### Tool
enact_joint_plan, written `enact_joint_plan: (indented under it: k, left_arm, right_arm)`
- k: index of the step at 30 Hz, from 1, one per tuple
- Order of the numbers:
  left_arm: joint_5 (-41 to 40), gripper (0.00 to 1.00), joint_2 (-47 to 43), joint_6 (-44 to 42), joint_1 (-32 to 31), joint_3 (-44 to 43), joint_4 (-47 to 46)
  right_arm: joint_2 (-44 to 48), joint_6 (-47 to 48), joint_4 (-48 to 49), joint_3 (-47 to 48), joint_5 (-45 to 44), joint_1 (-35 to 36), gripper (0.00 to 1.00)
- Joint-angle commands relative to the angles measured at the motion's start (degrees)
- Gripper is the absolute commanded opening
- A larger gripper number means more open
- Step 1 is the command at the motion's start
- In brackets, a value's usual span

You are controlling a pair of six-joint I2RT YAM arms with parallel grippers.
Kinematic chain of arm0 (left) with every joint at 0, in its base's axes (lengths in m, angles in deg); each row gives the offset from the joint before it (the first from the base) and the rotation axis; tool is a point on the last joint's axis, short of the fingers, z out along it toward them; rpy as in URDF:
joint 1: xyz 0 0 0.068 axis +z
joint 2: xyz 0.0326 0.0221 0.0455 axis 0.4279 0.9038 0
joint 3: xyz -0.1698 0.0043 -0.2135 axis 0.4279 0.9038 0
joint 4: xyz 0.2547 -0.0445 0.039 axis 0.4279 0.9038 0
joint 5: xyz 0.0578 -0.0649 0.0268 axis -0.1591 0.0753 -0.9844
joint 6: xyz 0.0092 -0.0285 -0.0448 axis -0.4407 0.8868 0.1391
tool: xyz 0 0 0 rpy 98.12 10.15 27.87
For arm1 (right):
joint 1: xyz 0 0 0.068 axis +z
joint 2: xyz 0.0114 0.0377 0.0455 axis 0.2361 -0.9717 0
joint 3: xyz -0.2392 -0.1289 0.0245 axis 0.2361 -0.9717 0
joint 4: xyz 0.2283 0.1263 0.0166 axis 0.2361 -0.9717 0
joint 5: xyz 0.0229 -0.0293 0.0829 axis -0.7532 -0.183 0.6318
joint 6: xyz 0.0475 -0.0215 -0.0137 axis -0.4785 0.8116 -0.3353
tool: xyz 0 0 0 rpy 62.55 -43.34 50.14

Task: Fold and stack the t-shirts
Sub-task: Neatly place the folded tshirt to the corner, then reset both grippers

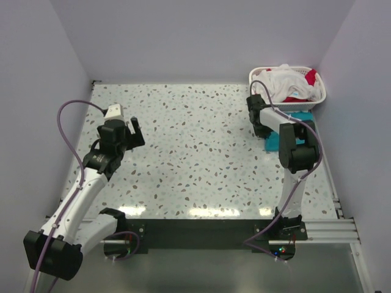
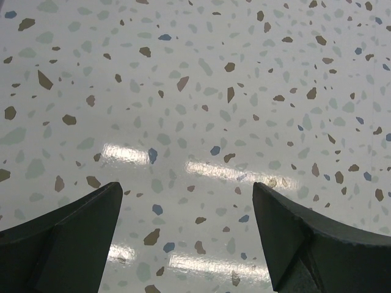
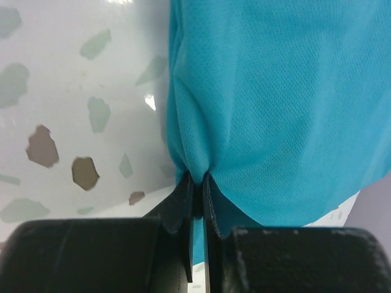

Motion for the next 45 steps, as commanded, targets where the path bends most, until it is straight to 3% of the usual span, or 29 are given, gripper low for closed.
enact_joint_plan:
  k: [1, 4, 8, 10, 11, 14, 18, 20, 22, 29, 35, 39, 45]
  left_arm:
    - [-0.66, 0.93, 0.30, -1.23, 0.24, 0.11, -2.32]
    - [-0.31, 0.93, 0.65, -1.23, 0.24, 0.11, -2.41]
    - [0.13, 0.94, 1.09, -1.32, 0.24, -0.15, -2.41]
    - [0.31, 0.96, 1.18, -1.49, 0.24, -0.24, -2.32]
    - [0.31, 0.96, 1.00, -1.58, 0.24, -0.24, -2.23]
    - [0.31, 0.99, 0.74, -1.58, 0.24, -0.59, -2.14]
    - [0.84, 1.00, 0.04, -0.62, 0.24, -4.18, 3.03]
    - [0.66, 1.00, -1.10, 0.26, 0.24, -7.16, 8.20]
    - [0.40, 1.00, -3.73, 1.14, 0.24, -8.93, 10.85]
    - [-1.27, 1.00, -12.61, 1.23, 0.24, -16.05, 18.68]
    - [-6.98, 1.00, -22.98, 0.44, 0.24, -14.40, 15.80]
    - [-9.00, 1.00, -30.27, 0.70, 0.24, -9.74, 12.19]
    - [-12.25, 1.00, -34.41, 2.20, 0.24, -5.16, 10.25]
  right_arm:
    - [-2.69, 2.99, 3.78, 3.10, -0.19, 0.44, 0.00]
    - [-3.31, 3.81, 3.61, 3.98, -0.45, 0.44, 0.00]
    - [2.82, 1.97, 1.51, 2.49, 2.44, 0.79, 0.42]
    - [7.12, -1.63, -0.34, 1.35, 3.94, 1.23, 0.50]
    - [11.84, -2.69, -2.61, 1.00, 4.03, 1.49, 0.58]
    - [20.30, -7.61, -8.32, 0.12, 6.22, 1.67, 0.68]
    - [40.21, -12.18, -14.32, -0.85, 7.98, 1.67, 0.74]
    - [47.63, -13.06, -15.37, -1.64, 9.39, 1.67, 0.90]
    - [57.09, -13.16, -16.08, -2.52, 11.66, 1.67, 0.98]
    - [78.40, -10.17, -16.17, -7.96, 13.08, 1.67, 0.99]
    - [90.79, -11.05, -12.57, -15.70, 12.47, 1.67, 0.99]
    - [92.83, -10.87, -12.39, -17.99, 11.94, 1.76, 0.99]
    - [93.37, -9.64, -11.16, -18.34, 12.73, 2.37, 0.99]
